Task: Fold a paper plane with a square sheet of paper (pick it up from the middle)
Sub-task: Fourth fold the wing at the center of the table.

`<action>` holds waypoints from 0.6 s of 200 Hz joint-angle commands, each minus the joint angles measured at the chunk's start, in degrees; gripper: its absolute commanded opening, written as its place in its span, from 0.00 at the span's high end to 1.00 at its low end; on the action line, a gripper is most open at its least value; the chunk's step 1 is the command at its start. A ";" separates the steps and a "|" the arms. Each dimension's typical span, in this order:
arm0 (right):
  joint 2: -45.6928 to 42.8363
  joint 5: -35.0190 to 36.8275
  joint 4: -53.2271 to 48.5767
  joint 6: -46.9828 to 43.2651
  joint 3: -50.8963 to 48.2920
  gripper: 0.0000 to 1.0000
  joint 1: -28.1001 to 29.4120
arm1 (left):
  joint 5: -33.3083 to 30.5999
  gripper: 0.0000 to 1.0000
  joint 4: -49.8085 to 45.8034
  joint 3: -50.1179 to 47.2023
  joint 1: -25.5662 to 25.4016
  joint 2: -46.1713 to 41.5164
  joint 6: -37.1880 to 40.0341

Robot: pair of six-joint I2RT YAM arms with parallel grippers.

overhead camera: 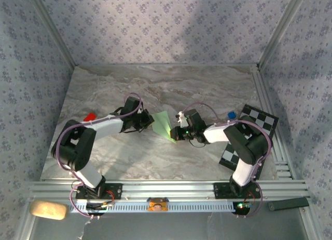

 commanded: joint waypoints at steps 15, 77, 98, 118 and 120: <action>0.78 -1.56 0.08 1.89 -0.62 1.00 -0.42 | 2.45 0.96 0.98 3.74 -0.83 4.07 1.28; 0.52 -1.48 -0.69 2.84 -0.56 1.00 -0.77 | 2.50 1.00 -1.45 5.16 -1.11 10.43 0.96; 0.58 -1.86 -0.49 3.42 -0.68 1.00 -0.81 | 2.27 1.00 -1.88 4.53 -1.17 11.29 0.44; 0.52 -2.37 -0.36 4.21 -0.87 1.00 -0.94 | 1.14 1.00 -2.40 3.19 -1.19 10.88 -0.34; 0.48 -2.44 -0.33 4.25 -0.88 1.00 -0.94 | 0.98 1.00 -2.44 2.96 -1.16 10.76 -0.44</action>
